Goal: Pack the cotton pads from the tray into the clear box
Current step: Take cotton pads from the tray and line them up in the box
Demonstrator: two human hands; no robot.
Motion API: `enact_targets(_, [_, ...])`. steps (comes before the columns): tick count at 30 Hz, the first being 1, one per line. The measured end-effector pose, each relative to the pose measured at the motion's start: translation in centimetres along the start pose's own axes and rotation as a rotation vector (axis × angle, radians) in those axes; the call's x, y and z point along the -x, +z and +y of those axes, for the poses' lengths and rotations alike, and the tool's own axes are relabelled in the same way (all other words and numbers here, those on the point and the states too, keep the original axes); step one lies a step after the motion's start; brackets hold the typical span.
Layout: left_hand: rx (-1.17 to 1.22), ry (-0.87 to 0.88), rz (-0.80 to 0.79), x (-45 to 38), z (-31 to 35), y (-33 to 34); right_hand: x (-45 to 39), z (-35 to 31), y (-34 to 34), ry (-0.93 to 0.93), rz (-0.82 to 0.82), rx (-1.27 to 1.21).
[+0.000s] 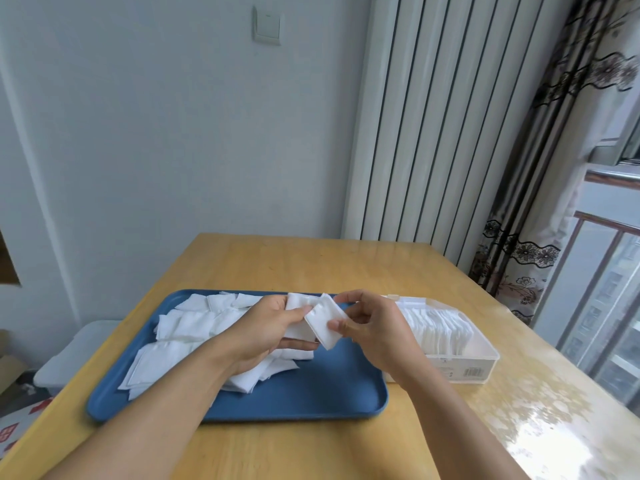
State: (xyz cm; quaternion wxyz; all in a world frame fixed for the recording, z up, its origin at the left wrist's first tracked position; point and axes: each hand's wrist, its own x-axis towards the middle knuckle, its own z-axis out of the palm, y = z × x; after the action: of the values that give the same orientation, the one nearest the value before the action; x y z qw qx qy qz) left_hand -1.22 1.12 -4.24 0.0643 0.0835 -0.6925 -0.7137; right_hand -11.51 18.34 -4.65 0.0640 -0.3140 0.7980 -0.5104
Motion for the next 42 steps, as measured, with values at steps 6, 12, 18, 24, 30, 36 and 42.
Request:
enact_targets(6, [-0.018,0.007,-0.044,0.0,0.4,-0.1,0.2,0.1,-0.2,0.023,-0.001,0.098])
enact_targets(12, [-0.193,0.055,-0.035,0.0,0.2,-0.5,0.6,-0.3,0.0,0.013,-0.067,0.042])
enact_targets(18, [0.147,0.022,0.096,-0.5,-0.1,-0.5,0.8,-1.4,-0.5,0.028,0.116,-0.241])
enact_targets(24, [0.185,0.011,0.085,-0.4,-0.1,0.6,1.0,-1.3,1.4,0.037,0.025,-0.264])
enact_targets(30, [0.233,0.011,0.182,-0.6,-0.3,0.9,0.9,-1.1,1.6,0.039,0.046,-0.238])
enact_targets(36, [-0.176,0.095,0.271,-1.0,-1.2,0.2,0.3,-1.6,-1.2,-0.022,0.246,-0.325])
enact_targets(42, [-1.103,0.155,0.195,-1.9,-2.3,2.7,0.3,-1.4,-1.2,-0.023,0.373,-0.339])
